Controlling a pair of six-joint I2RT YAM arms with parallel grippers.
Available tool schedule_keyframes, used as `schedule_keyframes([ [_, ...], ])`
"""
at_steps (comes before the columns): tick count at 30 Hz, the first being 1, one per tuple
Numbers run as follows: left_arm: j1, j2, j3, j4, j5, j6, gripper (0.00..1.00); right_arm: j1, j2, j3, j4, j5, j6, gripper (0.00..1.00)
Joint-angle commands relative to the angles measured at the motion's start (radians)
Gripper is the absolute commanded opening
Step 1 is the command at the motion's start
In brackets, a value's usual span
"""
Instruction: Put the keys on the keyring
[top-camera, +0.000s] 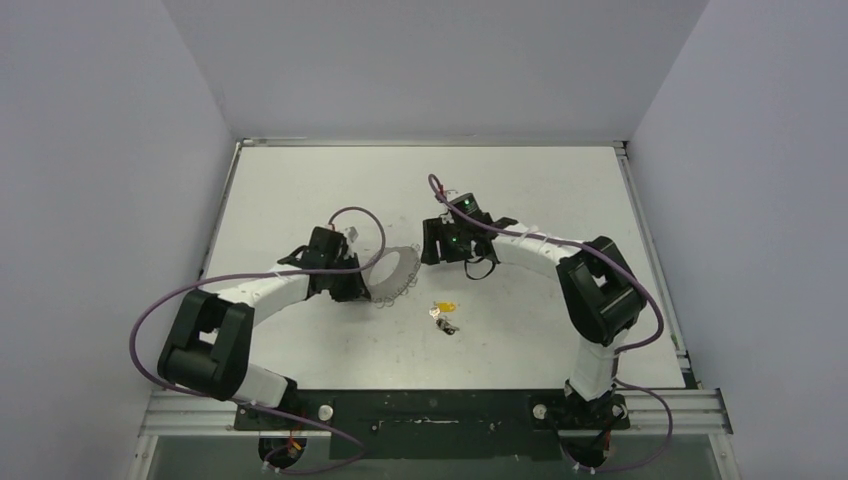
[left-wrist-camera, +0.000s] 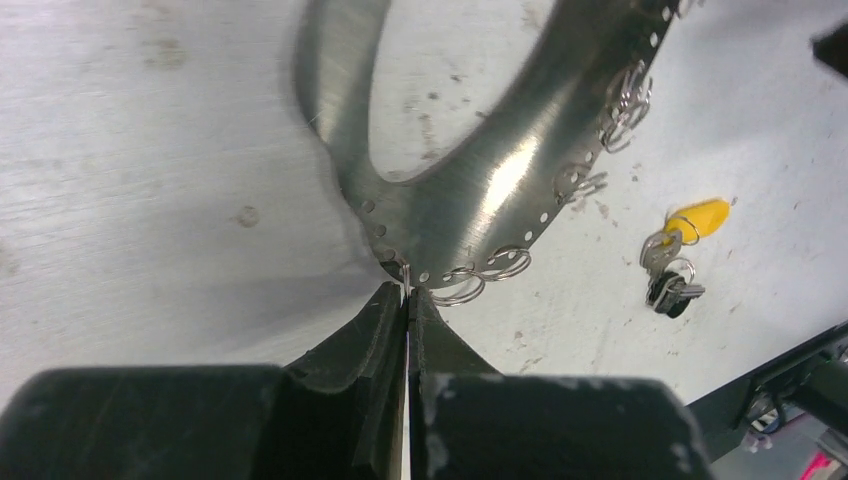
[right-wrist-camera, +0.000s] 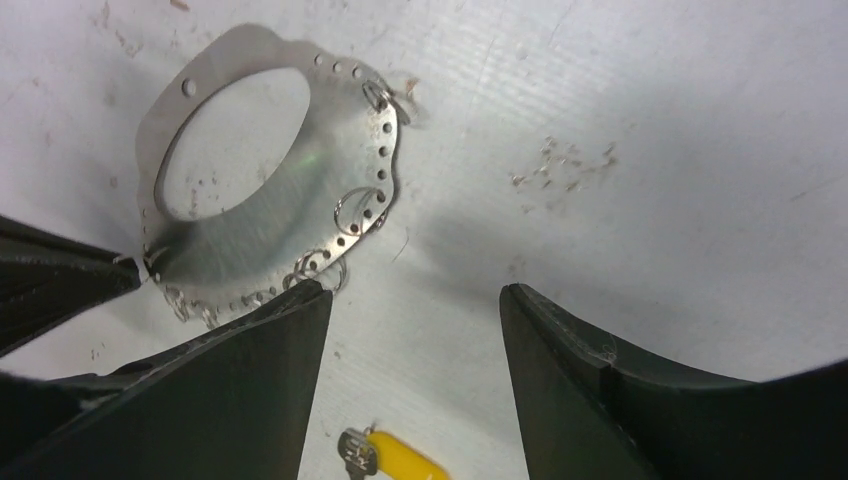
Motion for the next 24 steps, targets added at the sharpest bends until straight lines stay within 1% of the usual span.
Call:
schedule_keyframes([
  [1, -0.073, -0.024, 0.073, -0.016, -0.045, 0.046, 0.00, -0.014, 0.064, 0.128, -0.010, -0.001, -0.066, 0.66],
  [4, -0.120, -0.021, 0.075, -0.007, -0.080, 0.037, 0.00, -0.015, 0.140, 0.215, -0.064, 0.021, -0.108, 0.68],
  [7, -0.131, -0.031, 0.051, 0.020, -0.098, 0.022, 0.00, -0.015, 0.201, 0.281, -0.086, 0.022, -0.130, 0.67],
  [10, -0.132, -0.038, 0.034, 0.032, -0.106, 0.009, 0.00, -0.015, 0.245, 0.317, -0.095, 0.027, -0.137, 0.65],
  [13, -0.132, -0.044, 0.023, 0.037, -0.107, 0.006, 0.00, -0.015, 0.265, 0.317, -0.084, 0.021, -0.129, 0.60],
  [16, -0.132, -0.054, 0.011, 0.053, -0.107, 0.002, 0.00, -0.014, 0.270, 0.289, -0.025, -0.029, -0.098, 0.54],
  [19, -0.132, -0.059, 0.005, 0.061, -0.105, -0.001, 0.00, -0.017, 0.282, 0.258, 0.033, -0.040, -0.063, 0.47],
  [22, -0.130, -0.058, -0.004, 0.078, -0.103, -0.010, 0.00, -0.019, 0.297, 0.246, 0.078, -0.053, -0.033, 0.34],
  [24, -0.131, -0.057, -0.009, 0.087, -0.102, -0.013, 0.00, -0.021, 0.299, 0.241, 0.097, -0.051, -0.027, 0.22],
])
